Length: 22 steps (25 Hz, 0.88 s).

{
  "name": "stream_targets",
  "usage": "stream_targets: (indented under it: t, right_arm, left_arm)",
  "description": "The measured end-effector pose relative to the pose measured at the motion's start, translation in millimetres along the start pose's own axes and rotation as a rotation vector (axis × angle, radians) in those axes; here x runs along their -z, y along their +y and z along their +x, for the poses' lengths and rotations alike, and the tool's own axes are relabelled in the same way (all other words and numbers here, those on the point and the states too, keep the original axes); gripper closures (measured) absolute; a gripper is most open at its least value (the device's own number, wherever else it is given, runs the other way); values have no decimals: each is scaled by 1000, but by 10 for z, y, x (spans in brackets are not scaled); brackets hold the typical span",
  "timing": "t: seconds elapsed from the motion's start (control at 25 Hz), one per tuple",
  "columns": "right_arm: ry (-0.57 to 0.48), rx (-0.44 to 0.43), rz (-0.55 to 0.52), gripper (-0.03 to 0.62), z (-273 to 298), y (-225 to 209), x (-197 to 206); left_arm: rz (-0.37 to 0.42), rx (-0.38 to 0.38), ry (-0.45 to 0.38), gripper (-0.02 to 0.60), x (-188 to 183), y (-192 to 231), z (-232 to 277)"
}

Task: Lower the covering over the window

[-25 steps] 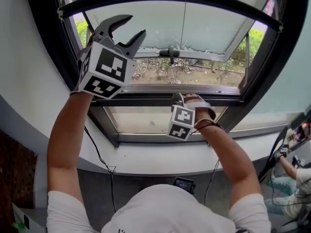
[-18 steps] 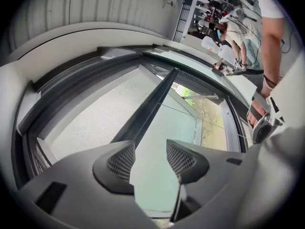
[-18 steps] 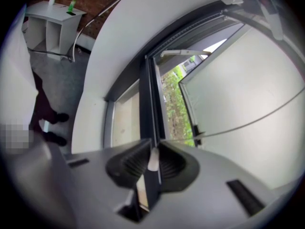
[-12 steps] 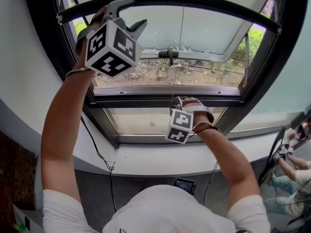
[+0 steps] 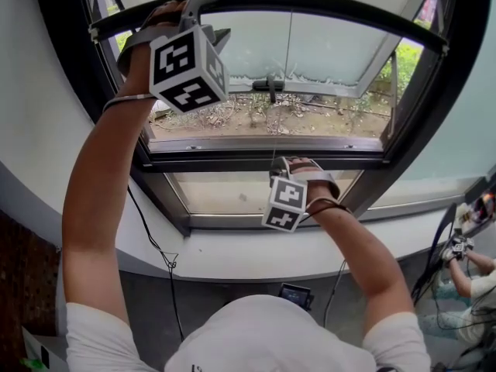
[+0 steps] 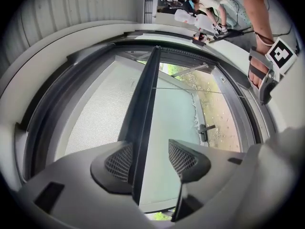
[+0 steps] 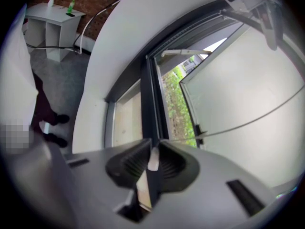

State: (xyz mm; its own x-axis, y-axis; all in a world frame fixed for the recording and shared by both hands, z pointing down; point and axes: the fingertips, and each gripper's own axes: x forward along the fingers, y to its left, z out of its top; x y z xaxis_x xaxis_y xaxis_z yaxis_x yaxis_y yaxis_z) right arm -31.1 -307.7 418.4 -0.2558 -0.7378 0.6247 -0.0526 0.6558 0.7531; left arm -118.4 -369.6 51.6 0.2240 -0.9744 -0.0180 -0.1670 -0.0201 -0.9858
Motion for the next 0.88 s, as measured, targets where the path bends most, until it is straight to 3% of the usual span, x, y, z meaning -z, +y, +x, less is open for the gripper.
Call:
stream_targets:
  t: [0.36,0.52,0.68,0.88]
  right_arm:
    - [-8,-9,-13,534,25,34,-103]
    - [6,-35,0,534,111,163,-20]
    - [19,-58,7,534,166,285,73]
    - [0,-70,40,534,192,344,72]
  left_arm:
    - [114,-4,77,353,28,-48,36]
    - [142,35,145,368,60,-204,38]
    - [130,103,176,368,98,-386,58]
    - [91,135,180,381,93,-457,48]
